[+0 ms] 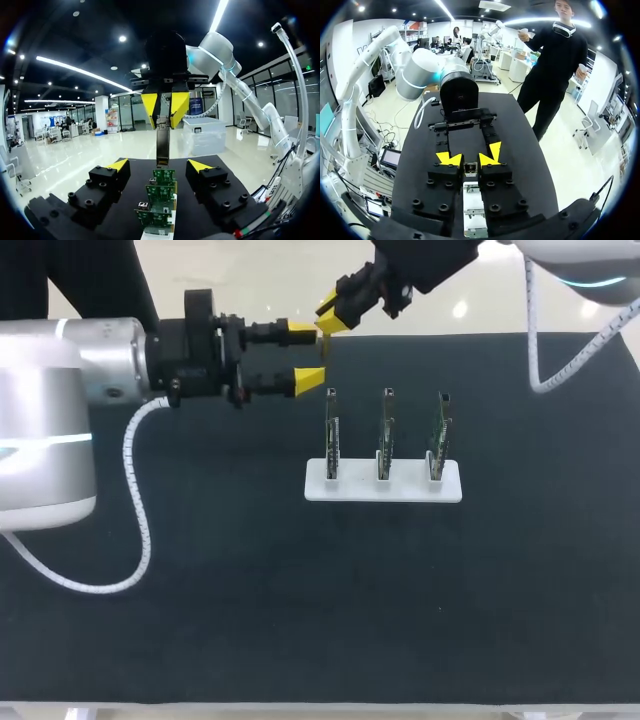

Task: Pick up the optical module with the left hand, and insert it into the network port with the right hand.

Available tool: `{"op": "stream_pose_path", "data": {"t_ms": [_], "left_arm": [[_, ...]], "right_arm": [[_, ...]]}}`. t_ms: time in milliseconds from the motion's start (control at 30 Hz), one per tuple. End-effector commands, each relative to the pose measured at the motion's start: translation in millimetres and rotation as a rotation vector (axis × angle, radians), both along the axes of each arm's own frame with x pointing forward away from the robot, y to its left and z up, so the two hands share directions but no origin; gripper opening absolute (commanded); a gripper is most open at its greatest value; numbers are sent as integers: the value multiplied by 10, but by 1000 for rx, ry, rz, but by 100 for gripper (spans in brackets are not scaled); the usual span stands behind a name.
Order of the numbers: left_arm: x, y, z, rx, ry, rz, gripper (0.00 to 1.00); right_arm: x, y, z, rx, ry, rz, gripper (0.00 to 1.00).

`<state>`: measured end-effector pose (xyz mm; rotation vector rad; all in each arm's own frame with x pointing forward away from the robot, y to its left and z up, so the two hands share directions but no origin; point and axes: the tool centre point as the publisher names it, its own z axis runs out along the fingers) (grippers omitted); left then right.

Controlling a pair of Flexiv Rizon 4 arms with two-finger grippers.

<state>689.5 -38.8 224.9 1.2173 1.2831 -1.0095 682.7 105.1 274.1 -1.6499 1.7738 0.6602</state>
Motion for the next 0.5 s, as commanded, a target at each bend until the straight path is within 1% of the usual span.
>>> {"op": "stream_pose_path", "data": {"t_ms": [33, 100, 167, 300, 400, 467, 500], "left_arm": [[-41, 83, 116, 81, 25, 21, 100], [-40, 156, 130, 120, 47, 9, 100], [-52, 202, 136, 141, 52, 0, 100], [-76, 392, 159, 204, 74, -29, 100], [-87, 485, 151, 225, 72, -37, 100], [-86, 556, 133, 261, 78, -36, 100], [-89, 596, 130, 257, 72, -41, 100]], "right_arm": [[14, 6, 2, 2, 1, 2, 0], [17, 7, 3, 3, 2, 2, 0], [19, 7, 3, 3, 2, 3, 0], [28, 3, 0, 3, 1, 4, 0], [33, -1, -3, 2, 1, 6, 0], [36, -4, -7, 3, 0, 7, 0], [38, -5, -8, 2, 0, 8, 0]]}}
